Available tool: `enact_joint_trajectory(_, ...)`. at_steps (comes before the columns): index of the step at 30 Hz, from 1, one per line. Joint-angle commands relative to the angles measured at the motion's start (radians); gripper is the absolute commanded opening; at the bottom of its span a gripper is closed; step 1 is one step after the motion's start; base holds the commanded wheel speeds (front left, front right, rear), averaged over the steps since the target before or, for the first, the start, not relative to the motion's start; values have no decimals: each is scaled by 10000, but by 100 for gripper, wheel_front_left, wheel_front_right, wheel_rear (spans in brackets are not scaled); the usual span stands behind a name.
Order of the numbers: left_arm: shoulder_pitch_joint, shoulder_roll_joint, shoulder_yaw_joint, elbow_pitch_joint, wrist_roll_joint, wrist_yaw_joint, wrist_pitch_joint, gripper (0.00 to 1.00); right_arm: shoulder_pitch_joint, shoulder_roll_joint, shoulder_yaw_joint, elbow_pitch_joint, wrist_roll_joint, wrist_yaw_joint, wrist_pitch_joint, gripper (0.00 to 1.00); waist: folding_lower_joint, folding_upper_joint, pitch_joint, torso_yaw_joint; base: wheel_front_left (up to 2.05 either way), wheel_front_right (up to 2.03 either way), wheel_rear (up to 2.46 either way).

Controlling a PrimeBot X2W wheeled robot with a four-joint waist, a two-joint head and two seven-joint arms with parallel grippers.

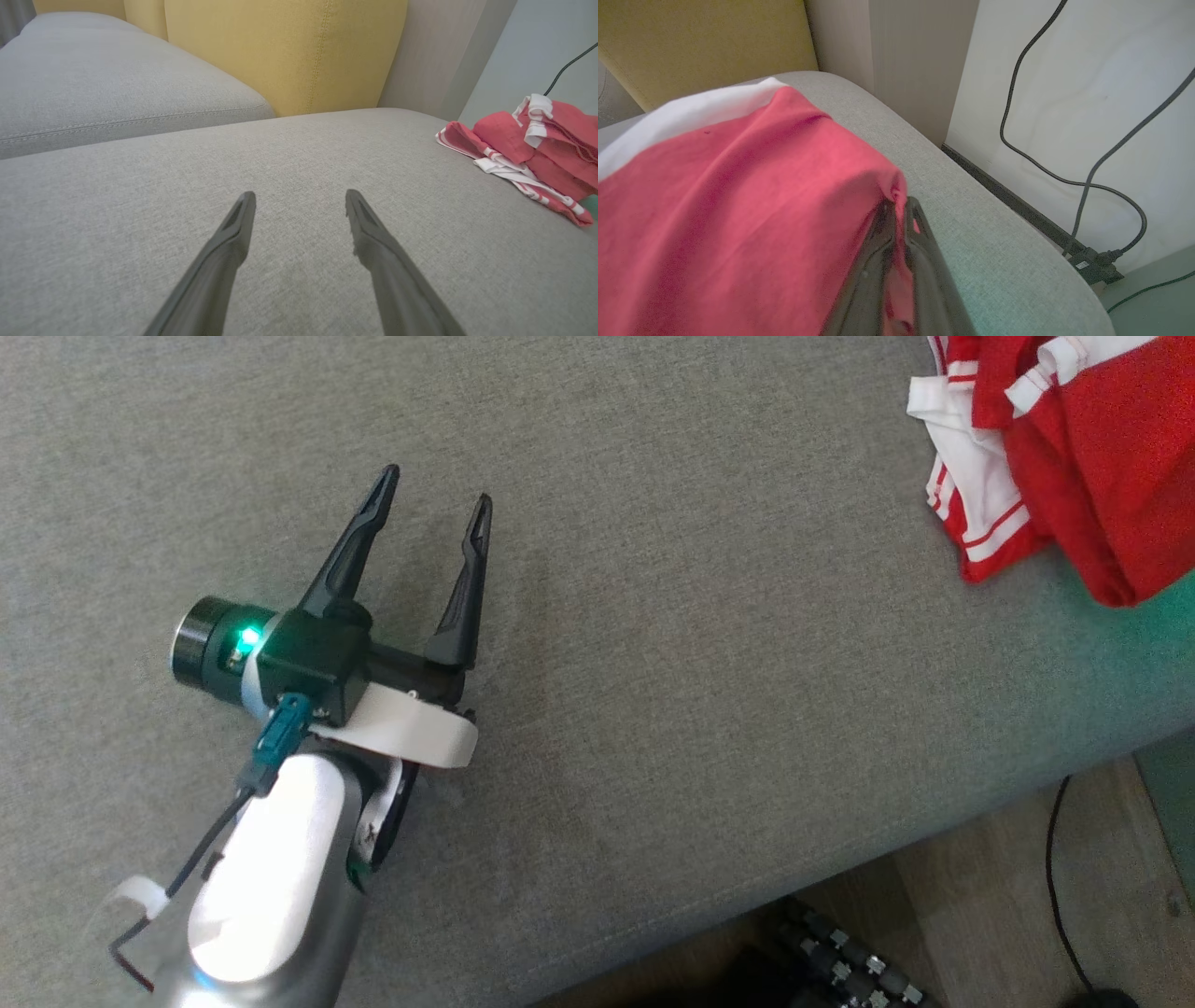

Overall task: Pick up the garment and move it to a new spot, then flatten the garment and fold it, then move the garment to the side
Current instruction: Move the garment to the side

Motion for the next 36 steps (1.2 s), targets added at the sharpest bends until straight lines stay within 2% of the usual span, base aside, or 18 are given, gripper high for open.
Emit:
enact_joint_trajectory(1,-232,117,216,-291,40,-58,29,100,-64,-183,125,-119,7,-9,-183,100,-1,0,-35,41,0,0,0)
enact_joint_trajectory(6,-113,83,208,-112,-116,-41,-77,100,130,-161,301,18,47,-9,-649,100,-1,0,-327,102,0,0,0)
enact_joint_trajectory(10,104,37,252,31,-264,42,-194,100,627,-161,482,-487,80,-9,-1170,100,-1,0,-752,146,0,0,0)
enact_joint_trajectory(13,336,6,328,94,-379,153,-276,100,1260,-29,702,-1420,59,-9,-1561,100,-1,0,-1160,227,0,0,0)
enact_joint_trajectory(14,514,-11,406,118,-465,244,-321,100,1788,115,788,-2205,33,-9,-1700,100,-1,0,-1457,316,0,0,0)
enact_joint_trajectory(17,795,-40,549,118,-608,392,-376,100,2663,465,858,-3530,-157,-9,-1713,100,-1,0,-1910,515,0,0,0)
enact_joint_trajectory(26,1686,-77,1067,4,-1027,844,-453,100,5041,2100,1056,-7749,-1135,-9,-596,100,-1,0,-3059,1550,0,0,0)
enact_joint_trajectory(36,2568,63,1585,-152,-1299,1212,-475,100,6258,2959,1863,-9613,-1771,-9,201,100,-1,0,-3883,2628,0,0,0)
